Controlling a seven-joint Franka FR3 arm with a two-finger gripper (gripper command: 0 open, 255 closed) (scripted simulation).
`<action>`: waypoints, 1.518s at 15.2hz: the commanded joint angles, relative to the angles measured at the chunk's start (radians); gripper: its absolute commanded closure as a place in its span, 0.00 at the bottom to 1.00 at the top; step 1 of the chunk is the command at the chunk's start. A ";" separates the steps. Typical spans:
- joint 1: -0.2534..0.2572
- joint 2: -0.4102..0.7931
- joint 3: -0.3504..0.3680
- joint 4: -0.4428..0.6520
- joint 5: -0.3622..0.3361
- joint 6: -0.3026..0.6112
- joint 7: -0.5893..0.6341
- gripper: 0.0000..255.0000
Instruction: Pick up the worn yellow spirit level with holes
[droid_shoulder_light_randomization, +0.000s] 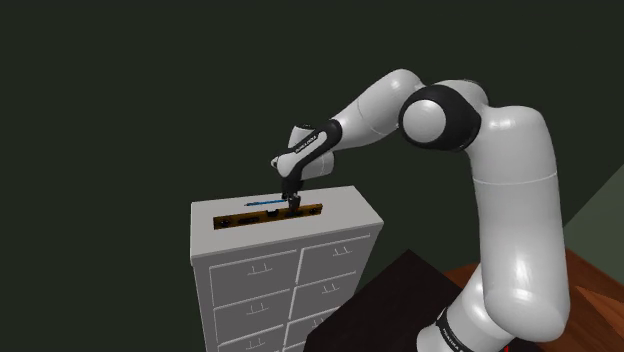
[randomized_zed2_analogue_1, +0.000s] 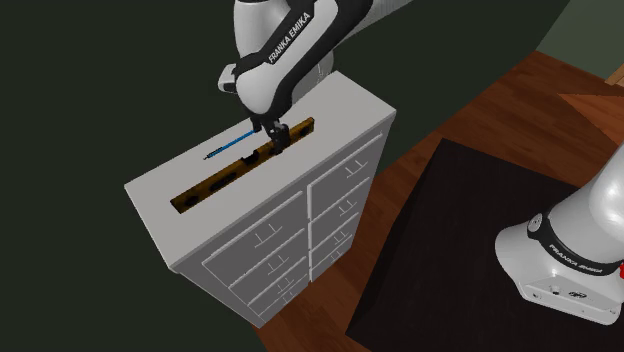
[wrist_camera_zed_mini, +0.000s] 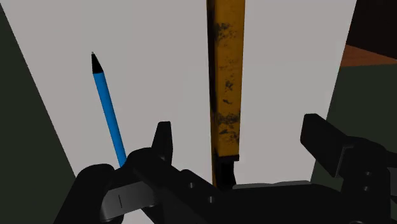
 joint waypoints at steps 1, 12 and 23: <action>-0.001 0.039 0.010 0.031 -0.001 0.013 -0.015 0.00; -0.010 0.113 0.022 0.051 0.012 0.067 -0.025 1.00; -0.004 0.067 0.014 0.037 0.005 0.035 -0.019 1.00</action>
